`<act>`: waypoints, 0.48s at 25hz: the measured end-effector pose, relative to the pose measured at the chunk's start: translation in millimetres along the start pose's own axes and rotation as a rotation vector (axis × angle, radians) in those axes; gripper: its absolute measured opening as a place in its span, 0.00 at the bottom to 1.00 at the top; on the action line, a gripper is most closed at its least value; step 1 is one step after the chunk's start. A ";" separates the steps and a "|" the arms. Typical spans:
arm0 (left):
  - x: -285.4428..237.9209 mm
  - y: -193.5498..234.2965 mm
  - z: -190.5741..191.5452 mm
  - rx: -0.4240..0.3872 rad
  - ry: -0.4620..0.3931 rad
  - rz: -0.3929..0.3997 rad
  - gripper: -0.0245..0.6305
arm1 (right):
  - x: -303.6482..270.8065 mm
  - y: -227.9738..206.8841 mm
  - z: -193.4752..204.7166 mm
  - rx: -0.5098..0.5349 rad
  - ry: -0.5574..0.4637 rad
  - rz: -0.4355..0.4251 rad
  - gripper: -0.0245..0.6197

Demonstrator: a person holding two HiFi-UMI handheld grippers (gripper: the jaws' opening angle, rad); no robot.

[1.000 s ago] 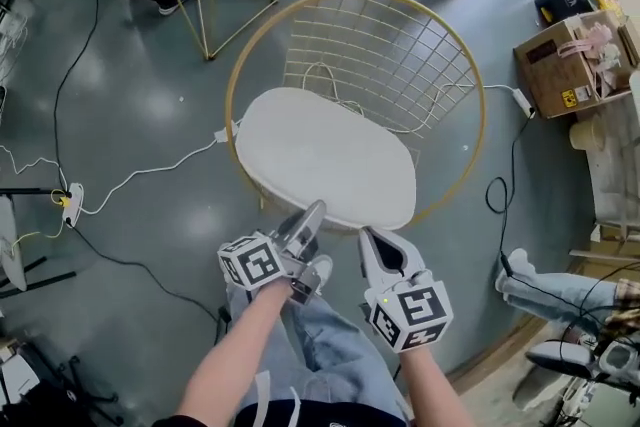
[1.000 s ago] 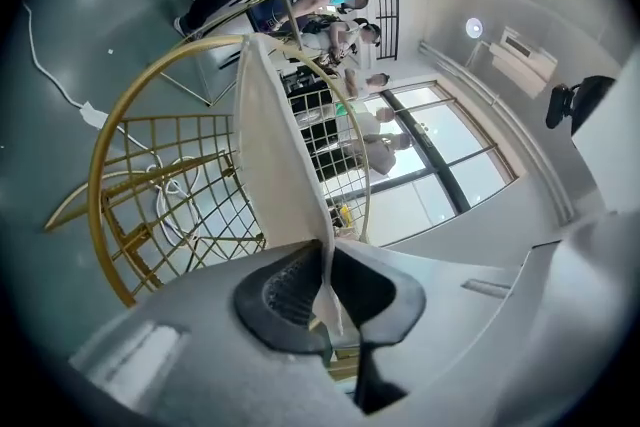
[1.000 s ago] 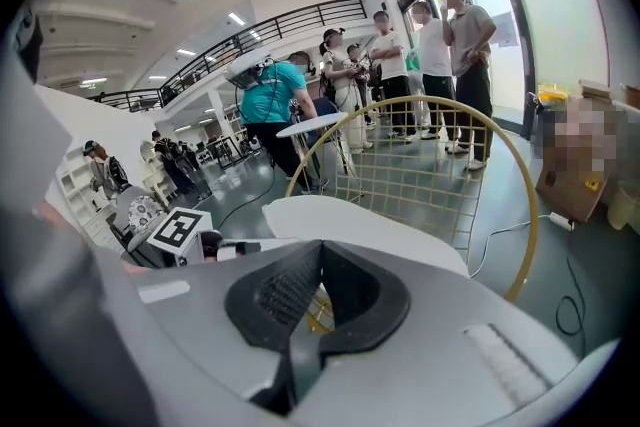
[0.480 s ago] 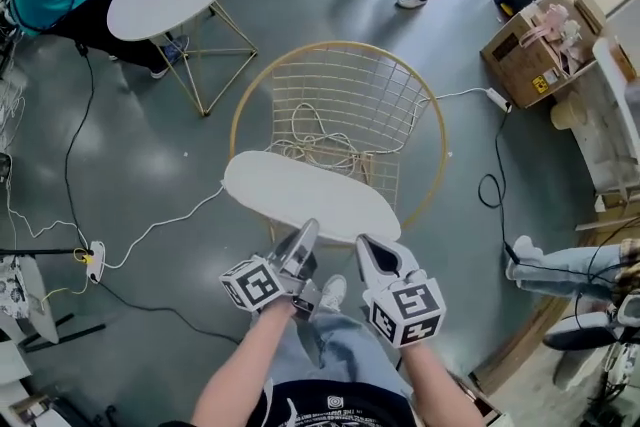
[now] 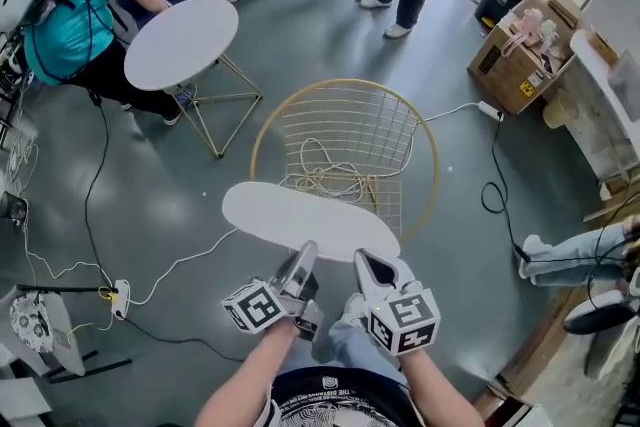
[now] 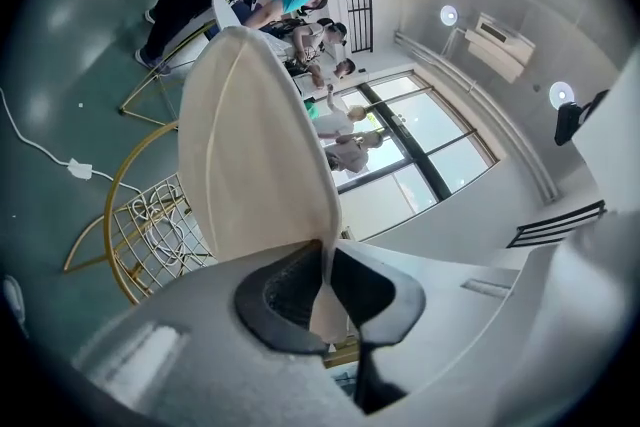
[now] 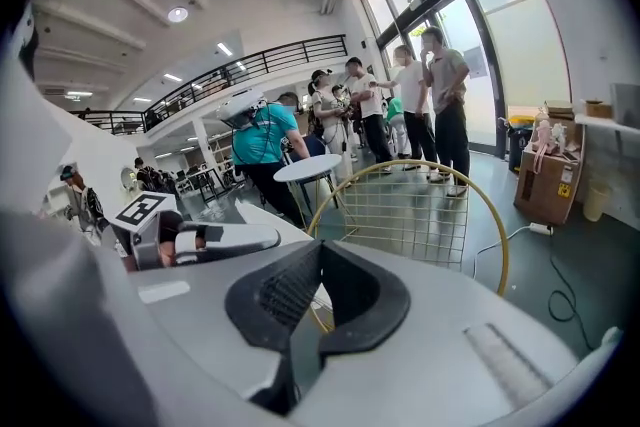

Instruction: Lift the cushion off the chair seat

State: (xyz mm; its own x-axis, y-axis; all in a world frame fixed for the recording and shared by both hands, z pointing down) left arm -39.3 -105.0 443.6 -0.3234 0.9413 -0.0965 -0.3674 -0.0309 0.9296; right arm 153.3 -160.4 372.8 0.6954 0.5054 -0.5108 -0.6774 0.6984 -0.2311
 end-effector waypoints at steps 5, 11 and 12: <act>17.6 -21.7 -15.9 -0.063 0.013 0.011 0.08 | 6.7 17.9 -6.7 -0.007 -0.047 0.009 0.04; 26.5 -46.2 -40.3 -0.087 -0.007 0.054 0.08 | 10.9 36.2 -23.9 0.003 -0.111 0.041 0.04; 29.6 -47.5 -39.6 -0.092 -0.009 0.057 0.08 | 12.7 39.5 -22.0 0.009 -0.120 0.044 0.04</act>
State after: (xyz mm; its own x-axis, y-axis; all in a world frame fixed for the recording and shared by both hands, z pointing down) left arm -65.9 -89.0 382.5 -0.3387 0.9400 -0.0411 -0.4277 -0.1149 0.8966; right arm 130.0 -137.5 338.9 0.6894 0.5921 -0.4173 -0.7059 0.6785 -0.2035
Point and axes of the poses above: the fingertips, and each gripper's own axes: x backward along the fingers, y to its left, z out of its underside, the point moved 10 cm from there along x, backward along the fingers, and after that the axes turned 2 degrees about z, right-handed, at the moved point
